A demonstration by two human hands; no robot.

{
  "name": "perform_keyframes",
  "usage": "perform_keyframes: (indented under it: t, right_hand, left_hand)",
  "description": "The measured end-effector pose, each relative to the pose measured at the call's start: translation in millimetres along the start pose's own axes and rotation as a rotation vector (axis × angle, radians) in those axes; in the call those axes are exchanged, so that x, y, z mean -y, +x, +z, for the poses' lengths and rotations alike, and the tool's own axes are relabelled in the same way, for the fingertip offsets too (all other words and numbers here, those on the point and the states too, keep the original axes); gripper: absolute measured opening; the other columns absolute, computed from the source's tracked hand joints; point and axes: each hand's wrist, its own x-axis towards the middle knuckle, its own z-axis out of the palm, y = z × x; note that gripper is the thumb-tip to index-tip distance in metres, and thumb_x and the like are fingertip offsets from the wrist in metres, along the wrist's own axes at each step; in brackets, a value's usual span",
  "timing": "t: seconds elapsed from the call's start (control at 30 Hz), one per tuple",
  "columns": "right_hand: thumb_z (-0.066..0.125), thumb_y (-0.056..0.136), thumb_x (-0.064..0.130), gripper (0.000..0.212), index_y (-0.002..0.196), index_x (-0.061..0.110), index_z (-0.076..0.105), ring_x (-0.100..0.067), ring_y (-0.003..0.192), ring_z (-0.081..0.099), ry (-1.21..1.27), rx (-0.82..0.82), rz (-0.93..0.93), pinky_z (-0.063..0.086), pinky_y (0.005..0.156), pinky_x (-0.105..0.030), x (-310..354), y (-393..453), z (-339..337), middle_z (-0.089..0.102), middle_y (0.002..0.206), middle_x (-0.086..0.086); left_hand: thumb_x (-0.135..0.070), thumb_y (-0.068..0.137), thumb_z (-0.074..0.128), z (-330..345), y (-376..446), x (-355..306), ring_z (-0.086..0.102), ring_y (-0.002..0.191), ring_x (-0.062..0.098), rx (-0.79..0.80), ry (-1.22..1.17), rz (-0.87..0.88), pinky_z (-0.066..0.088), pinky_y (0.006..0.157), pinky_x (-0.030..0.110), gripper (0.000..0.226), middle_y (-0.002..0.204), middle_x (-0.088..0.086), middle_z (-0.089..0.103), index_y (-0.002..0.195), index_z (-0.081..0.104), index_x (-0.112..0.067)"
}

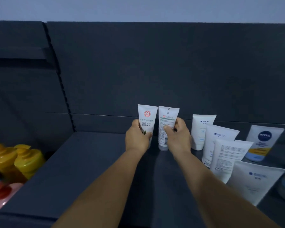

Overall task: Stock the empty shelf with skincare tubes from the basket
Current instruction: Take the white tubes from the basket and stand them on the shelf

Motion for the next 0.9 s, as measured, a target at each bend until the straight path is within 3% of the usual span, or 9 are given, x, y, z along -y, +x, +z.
perform_keyframes:
  t: [0.2,0.3,0.4,0.5,0.7,0.9]
  right_hand:
    - [0.055,0.092,0.014,0.031,0.122,0.023,0.051,-0.011,0.095,0.062,-0.05,0.006,0.011,0.049,0.09,-0.031,4,-7,2,0.065,0.104,0.011]
    - [0.057,0.091,0.016,0.04,0.129,0.016,0.044,-0.014,0.099,0.061,-0.093,0.042,0.037,0.047,0.088,-0.032,7,-17,2,0.063,0.116,0.006]
    - [0.062,0.087,0.025,0.057,0.134,0.011,0.034,-0.023,0.116,0.056,-0.165,0.087,0.072,0.047,0.096,-0.038,11,-36,3,0.055,0.131,-0.002]
    - [0.064,0.083,0.03,0.071,0.142,0.013,0.027,-0.026,0.133,0.042,-0.258,0.133,0.052,0.038,0.107,-0.048,17,-68,0,0.043,0.145,-0.004]
    - [0.054,0.095,0.033,0.083,0.154,0.017,-0.002,-0.018,0.149,-0.003,-0.697,0.35,-0.093,0.007,0.121,-0.042,42,-166,-13,-0.001,0.162,0.001]
    - [0.051,0.097,0.033,0.08,0.153,0.018,-0.003,-0.017,0.149,-0.007,-0.744,0.44,-0.129,0.002,0.12,-0.038,50,-273,-13,-0.004,0.162,0.001]
  left_hand:
    - [-0.009,0.08,0.07,-1,-1,0,0.06,0.086,0.018,-0.005,-0.009,-0.017,0.039,0.071,0.024,0.035,0.088,-0.006,0.059,0.108,0.05,-0.015]
    - [-0.013,0.08,0.073,-11,-10,-2,0.056,0.115,0.021,0.021,0.031,0.003,0.042,0.085,0.027,0.063,0.122,-0.001,0.056,0.133,0.04,-0.017]
    - [-0.022,0.084,0.071,-33,-28,3,0.035,0.138,0.021,0.052,0.148,0.014,0.034,0.107,0.033,0.091,0.155,0.002,0.026,0.152,0.011,-0.017]
    - [-0.029,0.088,0.066,-63,-55,16,0.02,0.146,0.018,0.101,0.306,0.065,0.025,0.115,0.035,0.089,0.16,0.0,0.013,0.153,0.005,-0.019]
    - [-0.04,0.094,0.053,-126,-129,40,0.007,0.148,0.017,0.197,0.647,0.162,0.017,0.119,0.035,0.08,0.161,0.002,0.008,0.153,0.006,-0.014]
    - [-0.043,0.094,0.051,-179,-220,69,0.007,0.148,0.018,0.224,0.687,0.193,0.014,0.12,0.035,0.079,0.16,0.002,0.011,0.153,0.007,-0.014]
